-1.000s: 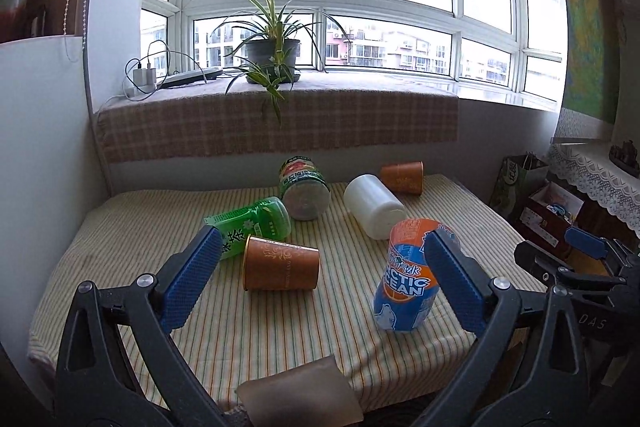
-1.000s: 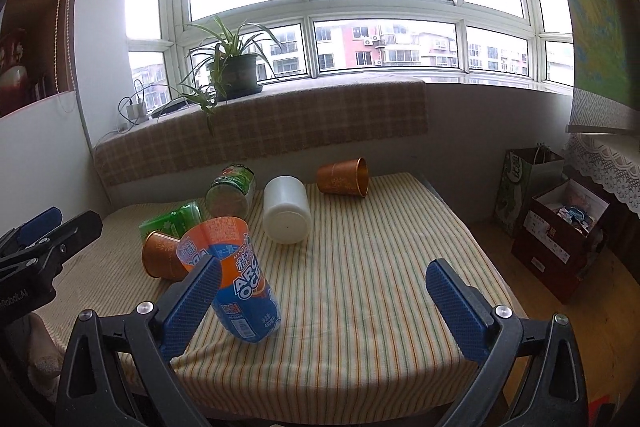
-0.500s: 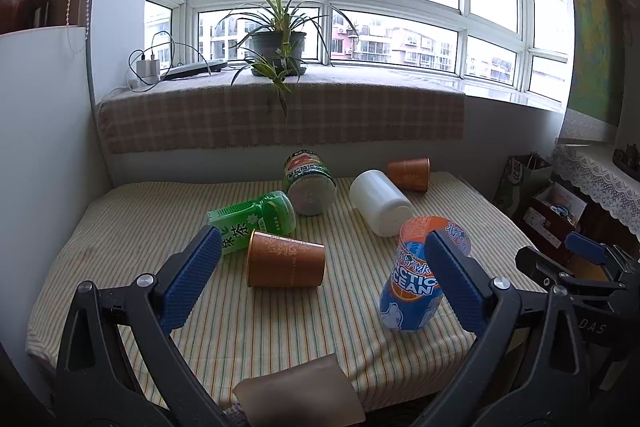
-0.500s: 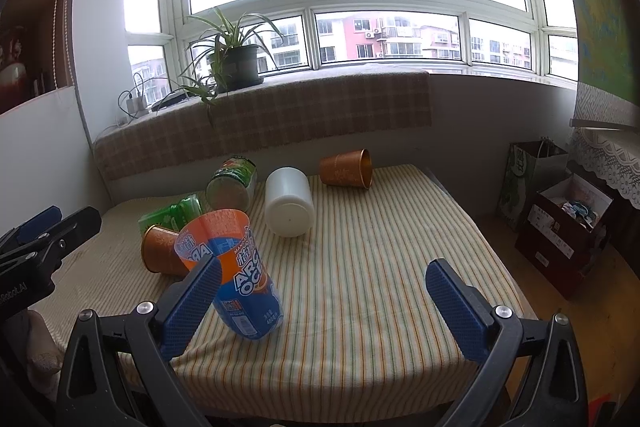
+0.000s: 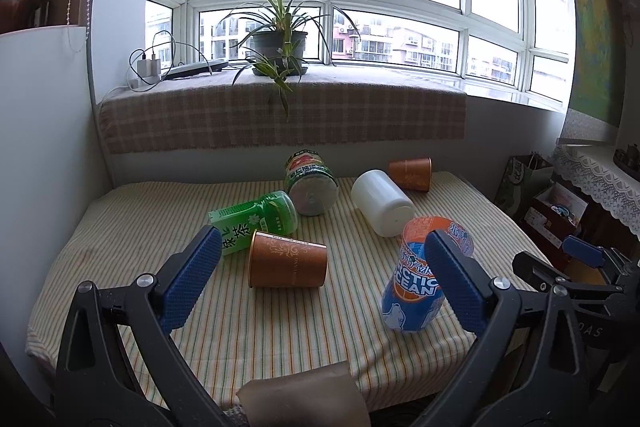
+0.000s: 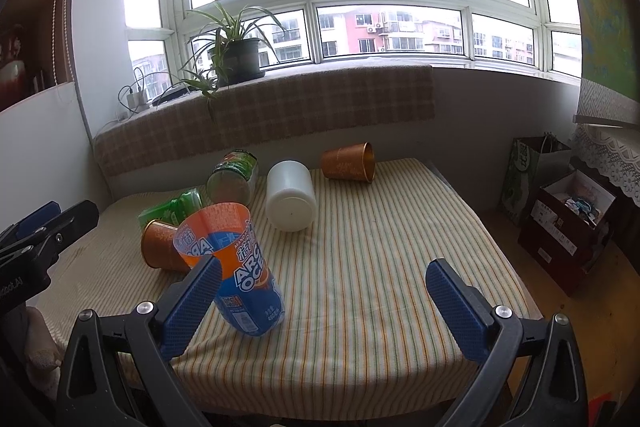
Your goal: Flip cup upright
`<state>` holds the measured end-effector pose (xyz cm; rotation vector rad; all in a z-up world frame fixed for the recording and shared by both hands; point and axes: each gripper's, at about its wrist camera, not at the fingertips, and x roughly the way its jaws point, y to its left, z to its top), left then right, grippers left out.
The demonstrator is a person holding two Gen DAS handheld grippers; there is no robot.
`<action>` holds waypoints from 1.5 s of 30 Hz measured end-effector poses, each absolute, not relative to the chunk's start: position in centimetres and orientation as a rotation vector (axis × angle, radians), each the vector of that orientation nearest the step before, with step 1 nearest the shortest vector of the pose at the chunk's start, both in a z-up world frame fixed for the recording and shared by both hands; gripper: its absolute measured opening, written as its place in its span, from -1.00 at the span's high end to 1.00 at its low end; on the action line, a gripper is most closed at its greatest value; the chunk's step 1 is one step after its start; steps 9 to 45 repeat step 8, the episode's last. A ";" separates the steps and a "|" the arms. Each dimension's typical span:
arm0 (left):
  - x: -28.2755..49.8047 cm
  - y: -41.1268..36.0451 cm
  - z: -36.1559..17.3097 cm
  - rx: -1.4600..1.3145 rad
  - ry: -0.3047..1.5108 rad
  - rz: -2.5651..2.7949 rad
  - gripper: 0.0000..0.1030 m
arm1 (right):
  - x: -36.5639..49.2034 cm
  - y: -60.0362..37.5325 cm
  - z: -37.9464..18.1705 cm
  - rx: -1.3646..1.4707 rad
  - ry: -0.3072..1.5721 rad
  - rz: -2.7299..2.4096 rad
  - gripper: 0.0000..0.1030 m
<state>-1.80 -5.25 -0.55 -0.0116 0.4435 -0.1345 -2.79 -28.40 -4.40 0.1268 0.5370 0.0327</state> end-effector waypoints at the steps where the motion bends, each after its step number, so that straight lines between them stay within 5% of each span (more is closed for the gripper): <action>1: -1.8 -5.2 -0.6 -0.011 0.443 -0.135 -0.99 | -2.8 -28.4 -4.4 0.126 0.539 0.034 -1.00; 45: -1.7 -5.1 -0.6 -0.014 0.445 -0.137 -0.99 | -2.5 -28.1 -4.8 0.126 0.556 0.052 -1.00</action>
